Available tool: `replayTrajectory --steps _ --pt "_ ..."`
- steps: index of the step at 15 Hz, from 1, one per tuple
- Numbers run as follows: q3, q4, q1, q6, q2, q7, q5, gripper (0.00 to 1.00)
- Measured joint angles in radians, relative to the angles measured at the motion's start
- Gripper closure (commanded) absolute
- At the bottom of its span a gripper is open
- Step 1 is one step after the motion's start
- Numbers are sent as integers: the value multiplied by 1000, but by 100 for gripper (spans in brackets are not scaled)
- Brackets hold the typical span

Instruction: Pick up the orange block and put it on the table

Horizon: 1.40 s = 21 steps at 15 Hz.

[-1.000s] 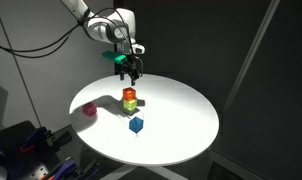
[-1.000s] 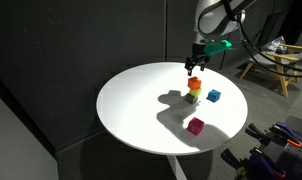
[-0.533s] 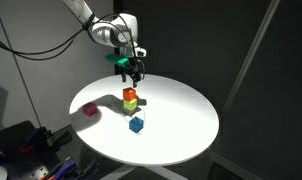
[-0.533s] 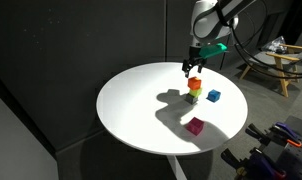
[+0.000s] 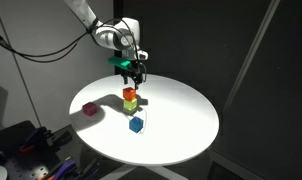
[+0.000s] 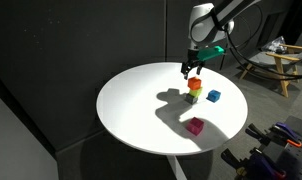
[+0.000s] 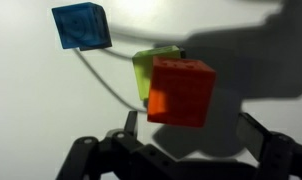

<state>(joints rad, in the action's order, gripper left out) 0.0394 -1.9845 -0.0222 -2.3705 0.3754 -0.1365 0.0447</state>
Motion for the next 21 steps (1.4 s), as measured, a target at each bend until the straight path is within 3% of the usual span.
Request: replayTrajectory --steps 11,12,13,18,21 --pt "16 0 0 0 31 0 0 0" --pt "16 0 0 0 34 0 0 25" --pt "16 0 0 0 37 0 0 25" --pt "16 0 -2 0 44 0 0 67" --pt "16 2 -5 0 44 0 0 70"
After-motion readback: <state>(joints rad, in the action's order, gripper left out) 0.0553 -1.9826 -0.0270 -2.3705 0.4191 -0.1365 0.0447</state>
